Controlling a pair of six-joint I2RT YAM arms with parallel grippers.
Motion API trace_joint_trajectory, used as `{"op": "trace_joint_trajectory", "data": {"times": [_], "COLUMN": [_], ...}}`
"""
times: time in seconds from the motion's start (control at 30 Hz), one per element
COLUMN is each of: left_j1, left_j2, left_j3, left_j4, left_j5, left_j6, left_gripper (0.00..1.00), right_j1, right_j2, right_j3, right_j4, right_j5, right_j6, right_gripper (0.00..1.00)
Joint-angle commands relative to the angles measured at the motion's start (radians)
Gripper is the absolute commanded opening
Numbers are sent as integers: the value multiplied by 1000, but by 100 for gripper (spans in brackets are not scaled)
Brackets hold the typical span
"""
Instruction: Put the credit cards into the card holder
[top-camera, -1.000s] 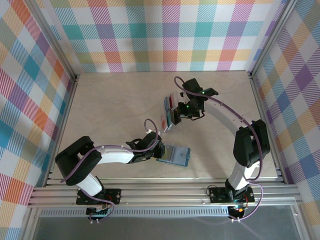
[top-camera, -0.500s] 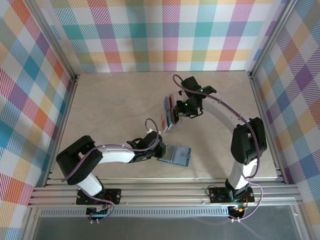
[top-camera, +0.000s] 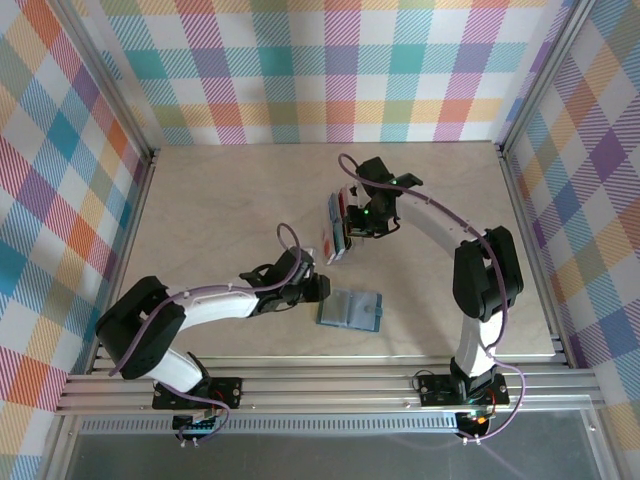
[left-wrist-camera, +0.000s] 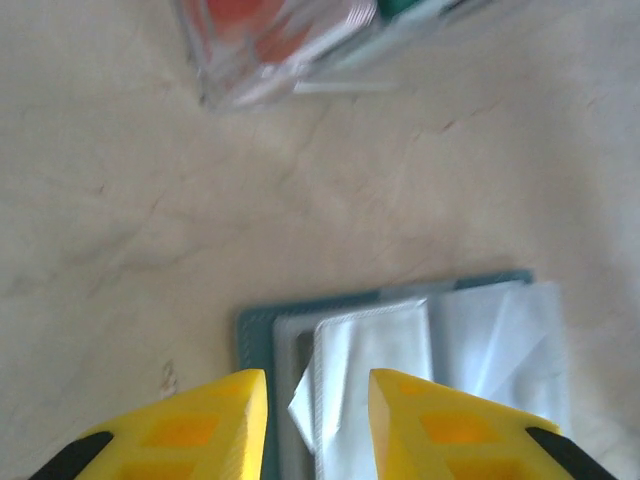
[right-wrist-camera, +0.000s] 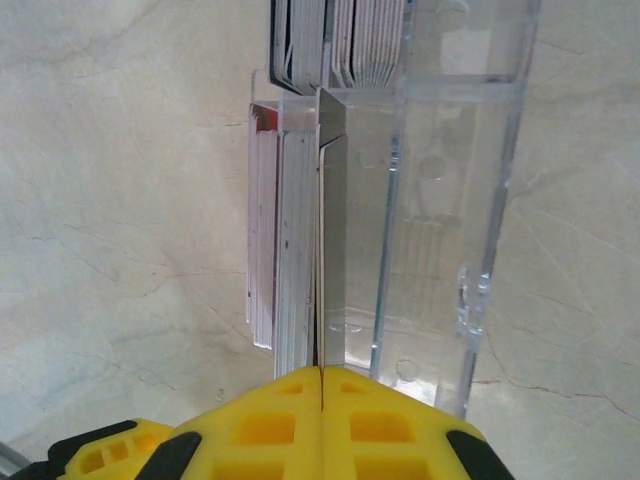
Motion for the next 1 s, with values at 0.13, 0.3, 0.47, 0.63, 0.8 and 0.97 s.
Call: {"op": "trace_joint_trajectory", "data": {"times": [0.13, 0.3, 0.47, 0.63, 0.8, 0.97], "left_j1": [64, 84, 99, 107, 113, 119], "left_j2": [0, 17, 19, 20, 27, 45], "left_j3": [87, 102, 89, 86, 97, 119], "left_j4": [-12, -11, -2, 4, 2, -8], "left_j5": [81, 89, 99, 105, 112, 118], "left_j6": [-47, -48, -53, -52, -51, -46], "left_gripper": [34, 35, 35, 35, 34, 35], "right_j1": [7, 7, 7, 8, 7, 6], "right_j2": [-4, -8, -4, -8, -16, -53], "right_j3": [1, -5, -9, -10, -16, -30], "right_j4": [25, 40, 49, 46, 48, 45], "right_j5": [-117, -152, -171, -157, -151, -131], "right_j6": [-19, -17, -14, -8, -5, -7], "right_gripper": [7, 9, 9, 0, 0, 0]}}
